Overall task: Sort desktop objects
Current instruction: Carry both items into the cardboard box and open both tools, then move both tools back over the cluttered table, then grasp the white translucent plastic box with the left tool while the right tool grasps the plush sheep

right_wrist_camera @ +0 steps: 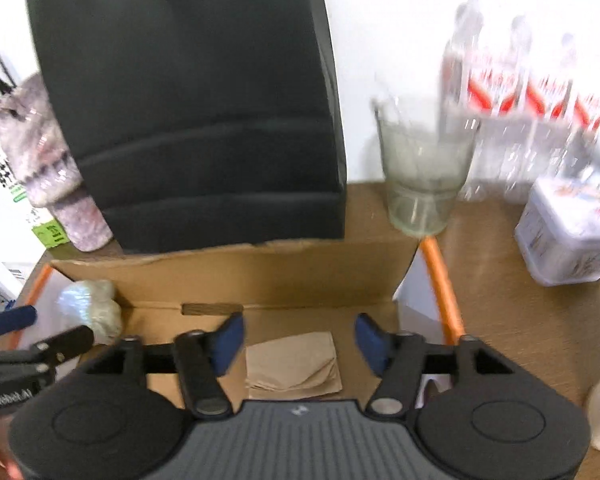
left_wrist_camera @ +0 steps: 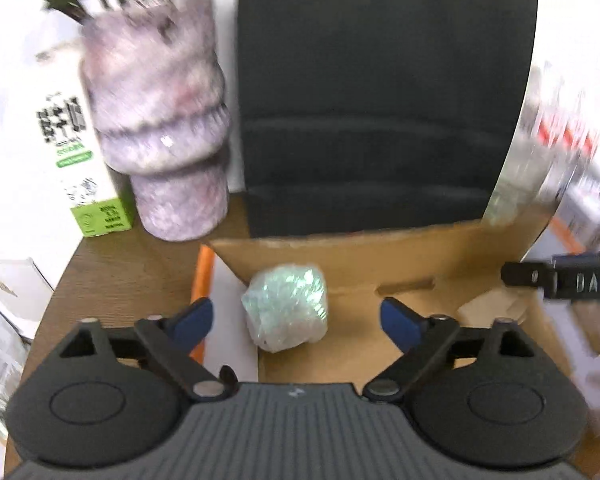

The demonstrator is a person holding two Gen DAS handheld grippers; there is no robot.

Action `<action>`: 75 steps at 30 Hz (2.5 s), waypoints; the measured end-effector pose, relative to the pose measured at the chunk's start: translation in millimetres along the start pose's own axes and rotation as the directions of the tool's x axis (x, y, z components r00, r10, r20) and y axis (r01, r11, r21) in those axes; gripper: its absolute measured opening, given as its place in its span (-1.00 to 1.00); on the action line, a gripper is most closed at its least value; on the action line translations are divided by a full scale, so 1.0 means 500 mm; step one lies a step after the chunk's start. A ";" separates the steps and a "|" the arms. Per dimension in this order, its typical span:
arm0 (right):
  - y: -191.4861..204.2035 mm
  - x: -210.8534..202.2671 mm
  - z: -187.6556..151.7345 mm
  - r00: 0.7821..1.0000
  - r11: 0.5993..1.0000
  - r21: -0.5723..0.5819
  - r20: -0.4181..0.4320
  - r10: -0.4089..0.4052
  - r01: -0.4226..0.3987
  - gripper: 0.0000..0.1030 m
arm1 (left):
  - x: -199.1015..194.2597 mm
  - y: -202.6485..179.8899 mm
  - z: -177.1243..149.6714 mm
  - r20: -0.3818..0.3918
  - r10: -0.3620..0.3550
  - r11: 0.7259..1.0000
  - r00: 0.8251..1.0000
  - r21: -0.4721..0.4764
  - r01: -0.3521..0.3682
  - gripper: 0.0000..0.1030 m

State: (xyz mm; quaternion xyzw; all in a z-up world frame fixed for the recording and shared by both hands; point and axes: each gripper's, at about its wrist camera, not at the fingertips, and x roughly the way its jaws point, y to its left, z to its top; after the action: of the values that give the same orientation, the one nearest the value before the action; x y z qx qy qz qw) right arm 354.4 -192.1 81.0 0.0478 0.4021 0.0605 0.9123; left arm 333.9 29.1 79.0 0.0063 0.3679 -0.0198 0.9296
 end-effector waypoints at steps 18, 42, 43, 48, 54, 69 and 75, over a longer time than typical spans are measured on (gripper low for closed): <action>0.054 -0.463 -0.330 0.958 0.989 -0.146 0.276 0.078 -0.038 0.82 | -0.457 -0.019 -0.357 0.307 -0.029 0.992 0.951 -0.112 0.066 1.00; 0.020 -0.551 -0.754 0.939 0.997 -0.041 0.335 0.079 -0.070 0.97 | -0.554 -0.115 -0.712 0.303 0.043 0.999 0.952 0.002 -0.046 1.00; 0.012 -0.549 -0.751 0.939 0.996 -0.022 0.334 0.085 -0.082 0.97 | -0.551 -0.119 -0.710 0.295 0.040 0.999 0.955 0.016 -0.046 1.00; -0.005 -0.543 -0.719 0.935 1.000 -0.015 0.354 -0.013 0.020 0.97 | -0.543 -0.126 -0.665 0.315 0.018 0.996 0.949 0.079 -0.045 1.00; -0.027 -0.502 -0.642 0.930 0.999 -0.001 0.366 -0.042 0.045 0.97 | -0.464 -0.133 -0.556 0.318 -0.001 0.987 0.948 0.151 -0.050 1.00; -0.029 -0.367 -0.578 0.972 0.989 -0.082 0.212 -0.102 0.122 0.93 | -0.223 -0.083 -0.414 -0.015 -0.149 0.972 0.989 0.181 0.149 0.46; -0.050 -0.404 -0.600 0.971 0.997 0.002 0.230 -0.071 0.072 0.76 | -0.308 -0.082 -0.427 0.066 -0.138 0.975 0.988 0.186 0.124 0.29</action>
State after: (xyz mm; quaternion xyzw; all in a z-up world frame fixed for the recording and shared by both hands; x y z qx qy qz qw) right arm -0.7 -235.2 23.0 0.0370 0.2949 0.0229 0.9545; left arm 74.1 -1.5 28.7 0.0659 0.3273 -0.1147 0.9356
